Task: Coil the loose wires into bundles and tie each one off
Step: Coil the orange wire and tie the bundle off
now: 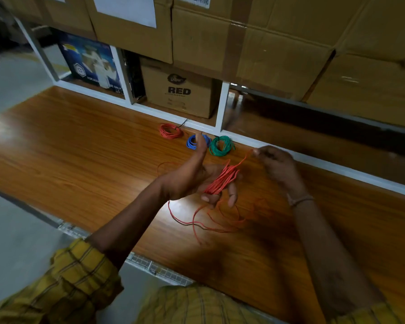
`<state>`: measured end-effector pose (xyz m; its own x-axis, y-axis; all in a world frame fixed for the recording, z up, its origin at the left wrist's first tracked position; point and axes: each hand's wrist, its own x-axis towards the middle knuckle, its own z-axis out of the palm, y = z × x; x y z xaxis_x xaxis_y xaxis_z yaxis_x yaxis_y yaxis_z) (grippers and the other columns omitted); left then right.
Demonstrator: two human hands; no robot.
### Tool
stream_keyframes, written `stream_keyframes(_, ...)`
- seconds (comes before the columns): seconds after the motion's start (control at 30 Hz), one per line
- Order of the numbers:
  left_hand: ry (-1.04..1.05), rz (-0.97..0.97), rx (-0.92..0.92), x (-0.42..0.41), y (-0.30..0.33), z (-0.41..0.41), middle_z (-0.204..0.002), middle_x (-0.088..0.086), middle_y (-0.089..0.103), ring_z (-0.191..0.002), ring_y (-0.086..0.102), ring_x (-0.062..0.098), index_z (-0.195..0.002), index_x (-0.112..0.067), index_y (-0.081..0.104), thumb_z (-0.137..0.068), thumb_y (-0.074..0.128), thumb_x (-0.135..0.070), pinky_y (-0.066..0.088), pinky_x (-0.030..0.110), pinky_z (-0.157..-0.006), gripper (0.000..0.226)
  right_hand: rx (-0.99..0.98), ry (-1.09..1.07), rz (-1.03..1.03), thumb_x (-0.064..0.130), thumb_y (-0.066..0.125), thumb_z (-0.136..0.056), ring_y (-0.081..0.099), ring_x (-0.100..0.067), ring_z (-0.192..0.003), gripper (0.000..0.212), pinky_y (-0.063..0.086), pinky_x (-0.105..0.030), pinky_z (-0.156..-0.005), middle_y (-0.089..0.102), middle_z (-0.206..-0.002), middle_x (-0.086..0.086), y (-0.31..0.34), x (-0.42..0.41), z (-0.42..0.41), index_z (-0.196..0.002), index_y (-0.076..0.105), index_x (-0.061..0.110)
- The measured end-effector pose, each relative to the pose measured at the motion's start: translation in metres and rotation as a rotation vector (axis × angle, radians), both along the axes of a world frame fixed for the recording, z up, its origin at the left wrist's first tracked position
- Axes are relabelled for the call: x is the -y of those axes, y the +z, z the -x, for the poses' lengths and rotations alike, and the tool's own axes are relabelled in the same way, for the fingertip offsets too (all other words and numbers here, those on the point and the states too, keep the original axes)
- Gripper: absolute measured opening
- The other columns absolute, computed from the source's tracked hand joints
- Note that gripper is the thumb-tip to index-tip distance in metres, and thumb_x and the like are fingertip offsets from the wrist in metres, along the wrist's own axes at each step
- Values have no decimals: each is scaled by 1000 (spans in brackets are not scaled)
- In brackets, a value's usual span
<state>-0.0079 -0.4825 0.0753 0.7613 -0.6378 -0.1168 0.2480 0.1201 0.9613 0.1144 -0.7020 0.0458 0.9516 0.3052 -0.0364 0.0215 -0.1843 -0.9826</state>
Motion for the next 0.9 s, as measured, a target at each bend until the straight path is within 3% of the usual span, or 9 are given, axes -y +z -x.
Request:
stream_keyframes(0.07, -3, 71, -17, 4, 5, 0, -114, 36, 56, -57, 32, 26, -142, 14, 39, -69, -12, -93, 47, 30, -60, 139, -42, -14, 11, 13, 67, -97, 59, 0, -69, 11, 44, -18, -64, 69, -80, 3, -16, -14, 10, -87, 70, 18)
stream_keyframes(0.13, 8, 124, -3, 5, 10, -2, -115, 32, 56, -55, 38, 22, -143, 11, 40, -67, -12, -94, 49, 27, -60, 140, -93, 23, 52, 11, 62, -100, 62, -2, -76, 15, 44, -22, -69, 69, -83, 2, -28, -25, 31, -89, 71, 18)
stream_keyframes(0.27, 124, 207, 59, 4, 11, -10, -123, 30, 57, -62, 47, 20, -148, 15, 31, -68, -10, -95, 41, 39, -69, 142, -118, 166, 92, 21, 58, -104, 42, 1, -47, 24, 32, -19, -47, 54, -67, -6, -52, -38, 78, -93, 72, 5)
stream_keyframes(0.4, 376, 129, 122, -3, 11, -25, -130, 27, 62, -76, 50, 28, -145, 7, 45, -78, -23, -85, 42, 39, -75, 133, -194, 390, 164, 28, 49, -108, 36, -11, -34, 22, 27, -18, -37, 55, -62, -10, -48, -38, 114, -103, 69, 20)
stream_keyframes(0.5, 568, -102, 174, -7, 7, -30, -115, 20, 73, -80, 59, 30, -119, -8, 68, -86, -20, -79, 53, 41, -87, 118, -195, 529, 148, 25, 52, -107, 42, -20, -35, 11, 33, -22, -39, 61, -65, -9, -24, -24, 126, -115, 60, 23)
stream_keyframes(0.57, 632, -362, 246, -10, 0, -33, -108, 29, 71, -79, 66, 28, -122, -12, 64, -77, -10, -91, 54, 46, -95, 117, -199, 590, 128, 23, 58, -105, 48, -18, -38, 13, 37, -24, -42, 63, -67, -8, -3, -11, 124, -118, 60, 21)
stream_keyframes(0.67, 602, -698, 321, -14, -13, -33, -95, 19, 73, -85, 71, 25, -129, -19, 58, -66, -11, -103, 52, 51, -103, 126, -183, 684, 81, 18, 65, -100, 52, -16, -44, 21, 44, -24, -42, 62, -69, -10, 27, 11, 113, -120, 62, 15)
stream_keyframes(0.73, 543, -791, 351, -13, -17, -28, -91, 10, 73, -82, 70, 20, -128, -19, 58, -69, -15, -100, 53, 46, -100, 124, -159, 691, 18, 17, 66, -98, 50, -16, -44, 26, 46, -26, -43, 59, -67, -9, 42, 24, 102, -122, 61, 7)
stream_keyframes(0.9, 386, -703, 334, -5, -15, -18, -71, -3, 68, -59, 56, 4, -97, 0, 65, -64, -11, -103, 47, 15, -62, 132, -175, 651, -131, 19, 66, -94, 49, -15, -52, 32, 49, -30, -52, 53, -73, -7, 51, 41, 66, -120, 60, 2)
